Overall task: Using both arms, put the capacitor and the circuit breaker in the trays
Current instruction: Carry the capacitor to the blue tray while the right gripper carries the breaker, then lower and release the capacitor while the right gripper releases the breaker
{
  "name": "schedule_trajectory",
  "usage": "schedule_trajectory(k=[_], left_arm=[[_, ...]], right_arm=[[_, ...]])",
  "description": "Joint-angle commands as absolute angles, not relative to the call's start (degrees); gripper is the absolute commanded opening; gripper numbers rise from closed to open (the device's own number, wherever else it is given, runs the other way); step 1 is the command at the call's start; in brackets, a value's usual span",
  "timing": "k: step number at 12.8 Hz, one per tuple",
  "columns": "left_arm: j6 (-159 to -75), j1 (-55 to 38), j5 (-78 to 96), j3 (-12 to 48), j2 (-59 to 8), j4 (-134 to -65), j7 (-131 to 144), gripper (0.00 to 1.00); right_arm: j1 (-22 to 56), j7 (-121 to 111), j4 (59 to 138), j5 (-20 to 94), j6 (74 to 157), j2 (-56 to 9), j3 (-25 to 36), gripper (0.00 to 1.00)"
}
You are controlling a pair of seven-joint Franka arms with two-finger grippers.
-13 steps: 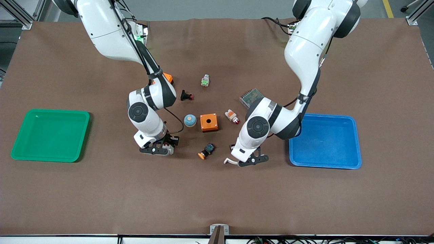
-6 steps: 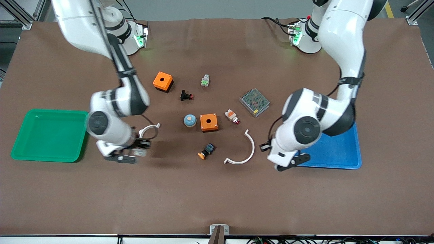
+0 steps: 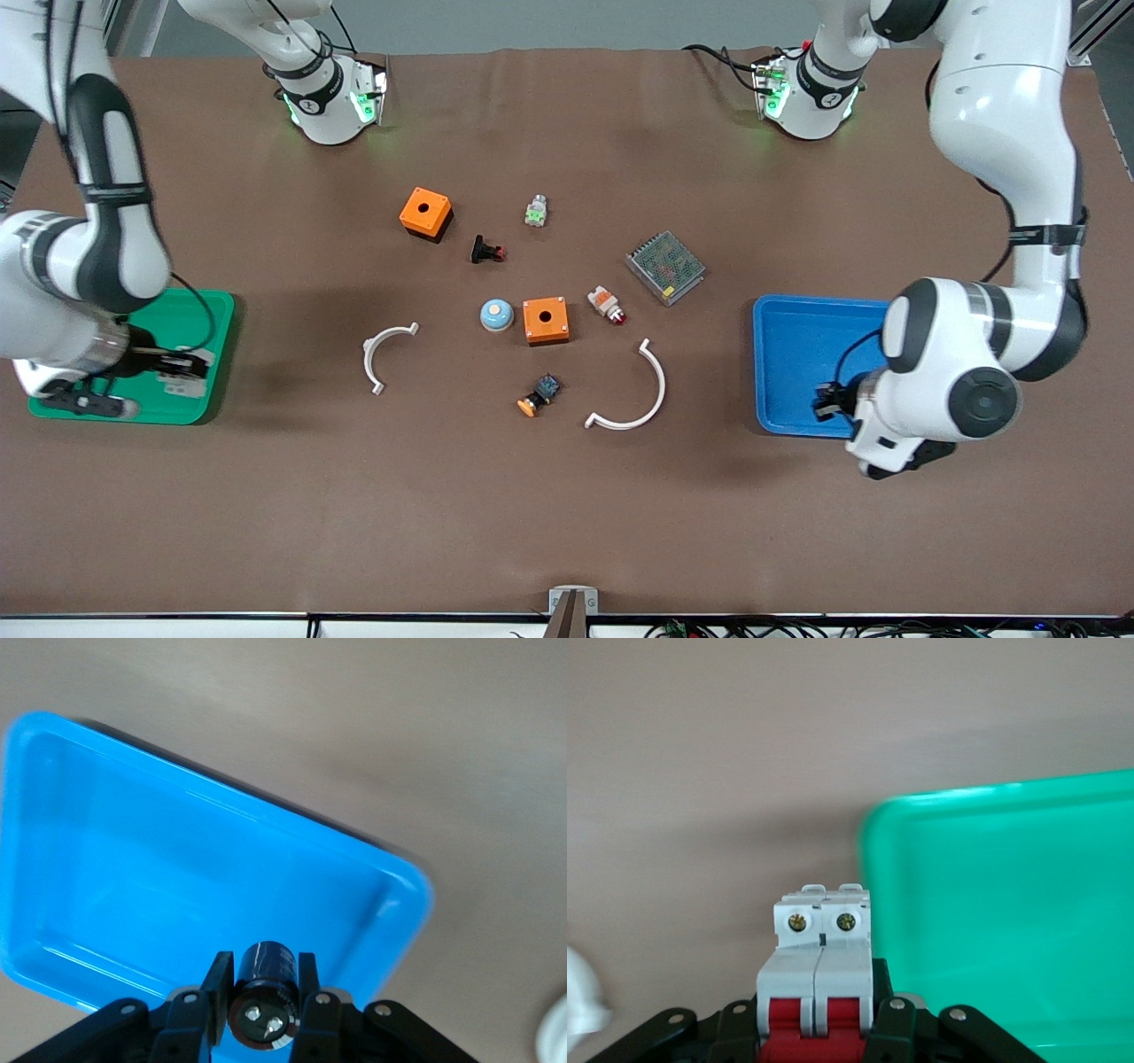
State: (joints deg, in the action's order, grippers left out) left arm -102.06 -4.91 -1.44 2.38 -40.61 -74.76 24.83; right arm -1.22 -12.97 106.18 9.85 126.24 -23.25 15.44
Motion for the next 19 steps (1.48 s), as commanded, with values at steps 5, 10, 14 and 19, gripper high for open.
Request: schedule_trajectory(k=[5,10,14,19], left_arm=[[-114.1,-2.8,-3.2,2.8,-33.5,-93.2,21.0,0.30],[-123.5,-2.2,-4.3,2.9,-33.0,-99.1,19.1,0.30],[-125.8,-1.8,-6.1,2.9,-33.2,-101.6,18.6,0.30],[-127.3,-1.8,-6.1,2.9,-33.6,-102.8,18.3,0.32]], right_arm=[[-14.5,-35.3,117.0,10.4,145.7,-25.0,13.9,0.00],[-16.2,-38.8,116.6,10.9,149.0,-28.8,13.4,0.00],[-16.1,-38.9,114.2,14.3,148.9,-31.5,13.2,0.01],[-16.0,-38.8,110.8,14.9,147.0,-31.6,13.2,1.00]])
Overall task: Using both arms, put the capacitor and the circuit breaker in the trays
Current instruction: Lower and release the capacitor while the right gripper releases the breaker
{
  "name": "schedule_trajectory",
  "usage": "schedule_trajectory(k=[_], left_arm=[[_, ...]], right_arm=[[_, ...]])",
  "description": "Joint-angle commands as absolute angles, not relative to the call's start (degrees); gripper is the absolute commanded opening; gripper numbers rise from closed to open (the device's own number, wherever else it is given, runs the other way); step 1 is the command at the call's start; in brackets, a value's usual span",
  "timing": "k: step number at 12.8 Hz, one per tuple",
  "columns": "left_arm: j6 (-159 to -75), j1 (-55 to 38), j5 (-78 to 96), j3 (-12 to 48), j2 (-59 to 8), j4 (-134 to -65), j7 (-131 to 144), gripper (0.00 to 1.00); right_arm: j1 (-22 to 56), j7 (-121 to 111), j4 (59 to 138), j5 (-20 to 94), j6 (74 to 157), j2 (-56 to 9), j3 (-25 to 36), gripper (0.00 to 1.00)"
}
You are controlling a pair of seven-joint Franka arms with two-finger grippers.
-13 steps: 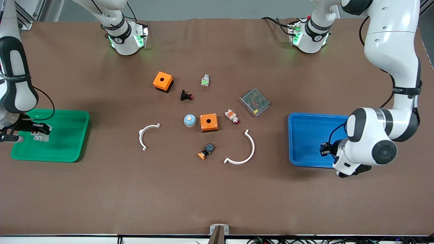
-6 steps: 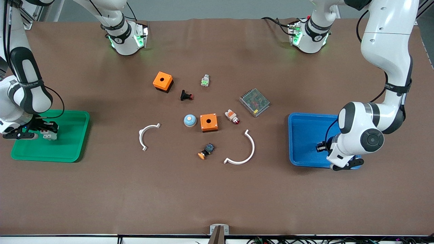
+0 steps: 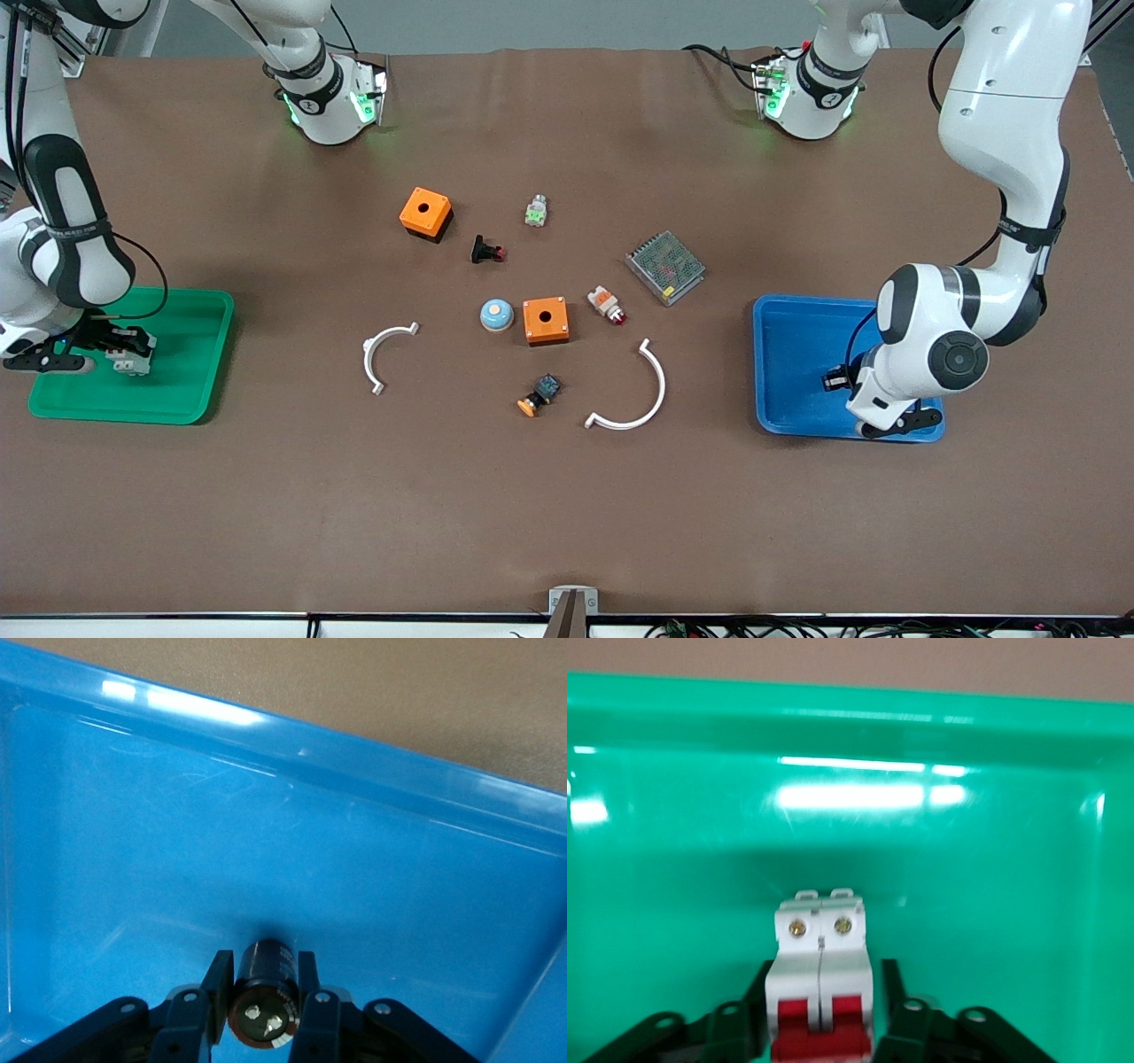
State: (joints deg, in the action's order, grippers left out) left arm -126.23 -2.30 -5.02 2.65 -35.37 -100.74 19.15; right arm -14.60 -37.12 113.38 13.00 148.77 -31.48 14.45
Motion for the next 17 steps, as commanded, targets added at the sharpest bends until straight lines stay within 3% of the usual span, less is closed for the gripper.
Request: schedule_trajectory(k=[1,2,4,7,11,17], left_arm=[[-127.4,-1.8,-6.1,3.0,-33.6,-102.8,18.1,0.37],[-127.4,-1.7,-6.1,3.0,-33.6,-102.8,17.5,0.52],[-127.4,-1.5,-6.1,3.1,-33.1,-102.8,15.9,0.98],[-123.2,-1.5,-6.1,3.2,-29.3,-102.8,14.9,0.99],[-114.2,-1.5,-5.5,3.3,-19.3,-102.8,9.9,0.99],[-103.7,2.1,1.1,3.3,-2.6,-102.0,3.5,0.99]], right_arm=[[-15.7,-38.7,108.8,14.8,143.0,-31.4,13.2,1.00],[-15.3,-38.5,106.2,14.8,137.6,-30.9,13.3,1.00],[-14.1,-37.4,99.4,14.2,125.2,-29.0,13.4,1.00],[-9.6,-26.8,90.4,9.3,110.5,-27.3,13.7,1.00],[-0.9,-9.3,90.4,7.6,101.4,-20.8,13.7,1.00],[4.4,-7.4,90.6,1.9,91.2,-9.7,13.4,1.00]])
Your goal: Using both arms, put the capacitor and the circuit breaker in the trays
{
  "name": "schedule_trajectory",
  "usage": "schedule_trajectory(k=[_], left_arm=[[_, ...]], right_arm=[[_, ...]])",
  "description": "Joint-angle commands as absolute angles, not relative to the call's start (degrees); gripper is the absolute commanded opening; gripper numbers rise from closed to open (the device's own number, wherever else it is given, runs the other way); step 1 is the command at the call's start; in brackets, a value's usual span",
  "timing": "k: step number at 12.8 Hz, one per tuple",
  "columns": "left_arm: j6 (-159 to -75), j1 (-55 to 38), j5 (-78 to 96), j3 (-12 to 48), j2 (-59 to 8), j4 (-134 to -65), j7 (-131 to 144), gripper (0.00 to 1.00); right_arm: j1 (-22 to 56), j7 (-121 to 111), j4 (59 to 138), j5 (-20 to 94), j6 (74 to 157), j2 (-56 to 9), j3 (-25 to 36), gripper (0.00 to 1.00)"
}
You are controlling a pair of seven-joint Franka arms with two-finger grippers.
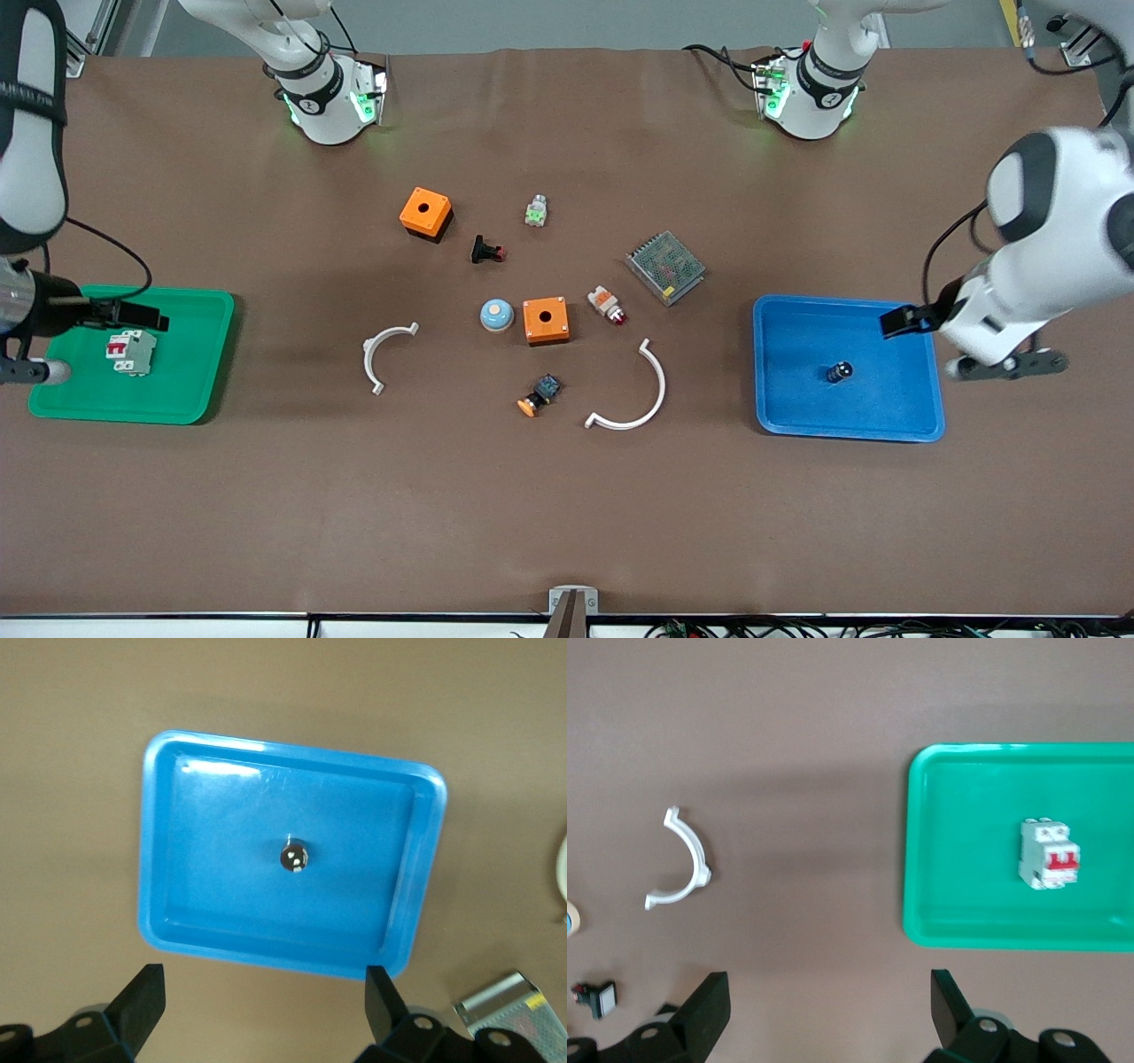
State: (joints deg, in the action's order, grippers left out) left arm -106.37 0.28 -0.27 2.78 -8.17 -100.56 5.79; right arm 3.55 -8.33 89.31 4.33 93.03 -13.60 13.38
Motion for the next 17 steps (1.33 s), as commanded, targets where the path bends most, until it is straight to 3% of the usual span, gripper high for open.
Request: schedule_trajectory(k=[1,7,17], left_arm=[[-102.8,2.3,1.1,3.3,-0.5,-101.7,3.5,0.99],[-93.3,1.7,1.1,3.4,1.2,-90.5,4.5,1.00],[-92.5,2.1,2.0,4.0,0.6,-89.6,4.0,1.00]], right_arm=[[4.3,-7.8,90.4,1.8,90.3,-8.6,13.4,1.00],[4.9,-7.8,80.4,0.6,82.9,-9.5,13.4,1.00],[4.4,-7.0,78.2,1.6,75.8,-7.3,13.0,1.00]])
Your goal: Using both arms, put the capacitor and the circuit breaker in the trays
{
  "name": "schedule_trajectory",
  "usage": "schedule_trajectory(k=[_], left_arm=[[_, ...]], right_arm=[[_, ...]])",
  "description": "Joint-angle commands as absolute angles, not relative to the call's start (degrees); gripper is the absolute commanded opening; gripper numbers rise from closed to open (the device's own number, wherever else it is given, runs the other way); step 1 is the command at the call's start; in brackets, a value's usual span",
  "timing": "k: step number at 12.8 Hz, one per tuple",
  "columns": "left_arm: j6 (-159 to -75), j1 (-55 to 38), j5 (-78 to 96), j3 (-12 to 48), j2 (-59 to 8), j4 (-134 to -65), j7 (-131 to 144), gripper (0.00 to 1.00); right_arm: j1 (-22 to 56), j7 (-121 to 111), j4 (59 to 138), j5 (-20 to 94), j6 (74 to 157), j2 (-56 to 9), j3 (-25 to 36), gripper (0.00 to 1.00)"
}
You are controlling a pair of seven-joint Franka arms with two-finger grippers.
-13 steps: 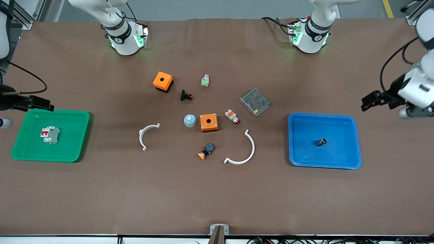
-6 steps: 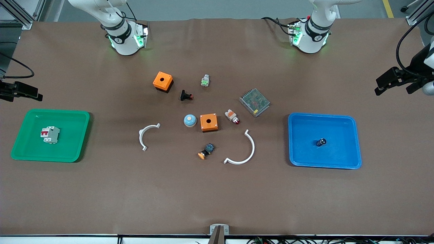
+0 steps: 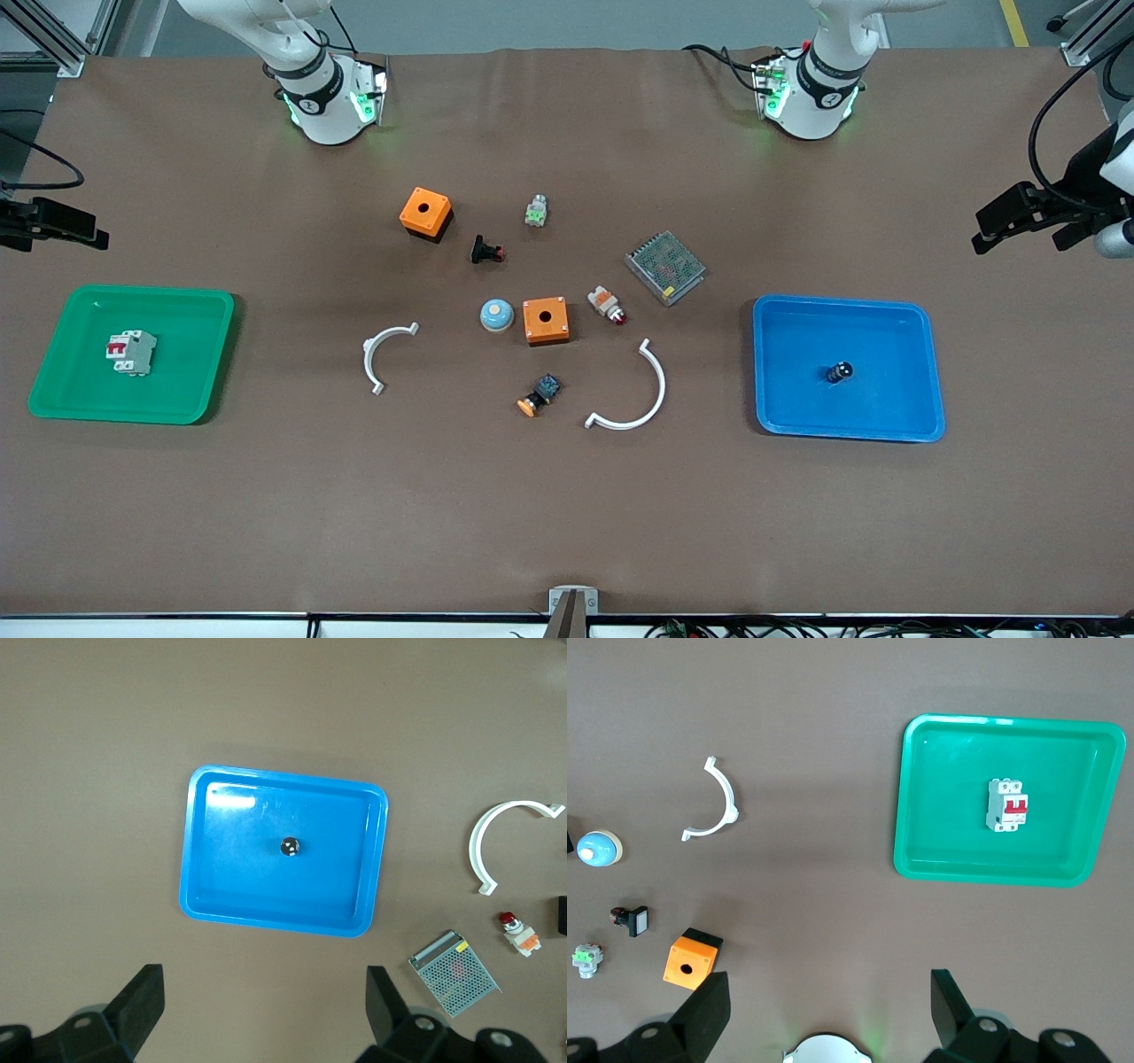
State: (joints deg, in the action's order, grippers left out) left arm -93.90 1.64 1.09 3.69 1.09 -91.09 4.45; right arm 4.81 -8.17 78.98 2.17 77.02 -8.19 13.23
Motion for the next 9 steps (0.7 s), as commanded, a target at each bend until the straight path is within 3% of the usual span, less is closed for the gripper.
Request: schedule_trajectory(k=[1,3,9], left_arm=[[-92.5,2.0,1.9,4.0,0.5,-89.6,4.5,1.00],[-92.5,2.0,1.9,4.0,0.5,-89.6,4.2,1.00],[-92.3,1.8,1.4,4.0,0.5,-89.6,4.6,1.00]], right_arm=[[3.0,-5.9,78.6,1.5,75.8,-6.2,10.7,1.00],[-0.8,1.6,79.0,1.1,76.0,-4.7,3.5,1.00],[0.4,4.3,80.9,2.4,75.9,-2.4,3.4,1.00]])
